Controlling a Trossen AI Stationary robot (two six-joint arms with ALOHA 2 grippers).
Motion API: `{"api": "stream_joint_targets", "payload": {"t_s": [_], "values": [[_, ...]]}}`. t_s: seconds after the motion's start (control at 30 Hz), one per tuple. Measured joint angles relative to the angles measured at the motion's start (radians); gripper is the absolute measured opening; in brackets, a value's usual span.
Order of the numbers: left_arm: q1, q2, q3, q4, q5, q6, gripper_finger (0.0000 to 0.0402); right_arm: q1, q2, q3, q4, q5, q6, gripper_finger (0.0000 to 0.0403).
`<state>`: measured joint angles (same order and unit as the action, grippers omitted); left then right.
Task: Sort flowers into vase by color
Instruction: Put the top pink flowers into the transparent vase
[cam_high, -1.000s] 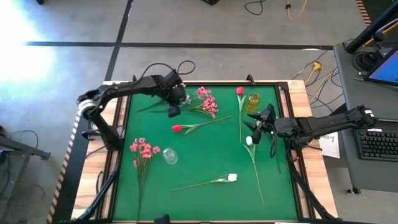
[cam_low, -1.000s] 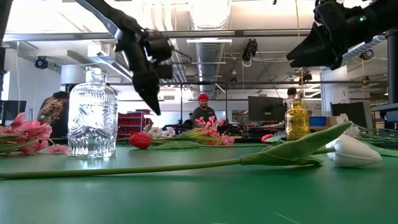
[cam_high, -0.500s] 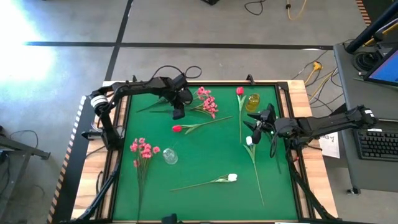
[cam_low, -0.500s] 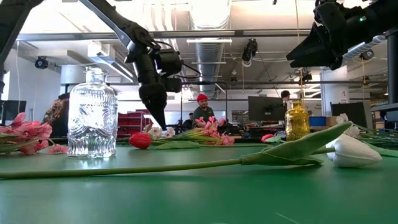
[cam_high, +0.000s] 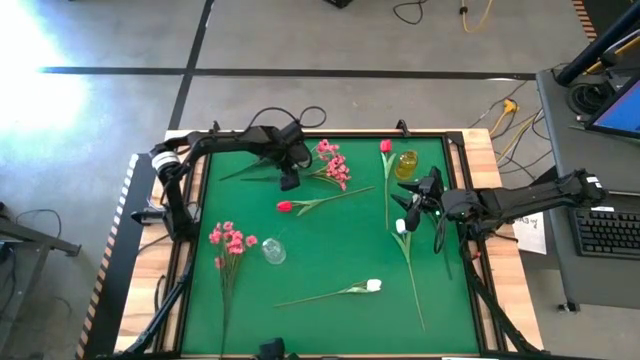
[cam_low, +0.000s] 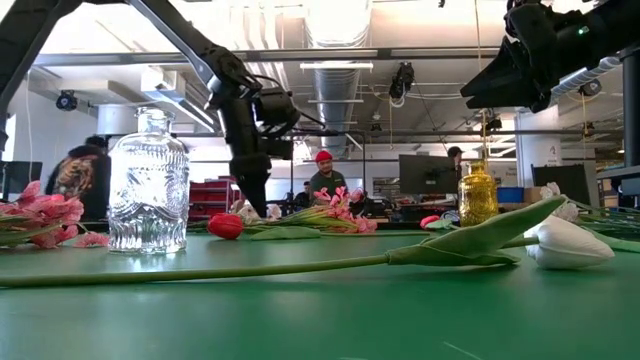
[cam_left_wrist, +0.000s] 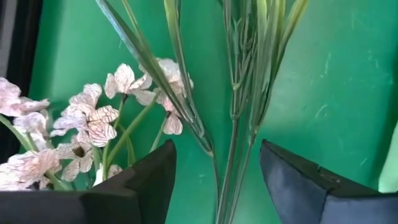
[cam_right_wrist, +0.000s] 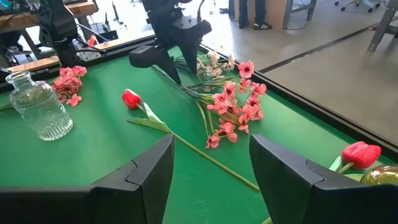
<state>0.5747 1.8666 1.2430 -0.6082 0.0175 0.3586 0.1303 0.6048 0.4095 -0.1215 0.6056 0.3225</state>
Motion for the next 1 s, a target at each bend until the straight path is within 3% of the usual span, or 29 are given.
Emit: {"api": "stream_joint_targets", "payload": {"t_s": [0.57, 0.73, 1.0], "values": [[-0.004, 0.097, 0.0, 0.012, 0.017, -0.001, 0.0178, 0.0, 0.0, 0.0, -0.001, 0.0, -0.008, 0.0201], [-0.005, 0.093, 0.004, 0.01, 0.008, -0.003, 0.013, 0.0, 0.0, 0.0, -0.001, 0.0, -0.008, 0.0201], [-0.005, 0.097, 0.024, 0.006, -0.008, -0.005, 0.0018, 0.0, 0.0, 0.0, -0.002, -0.001, -0.009, 0.0201]]}}
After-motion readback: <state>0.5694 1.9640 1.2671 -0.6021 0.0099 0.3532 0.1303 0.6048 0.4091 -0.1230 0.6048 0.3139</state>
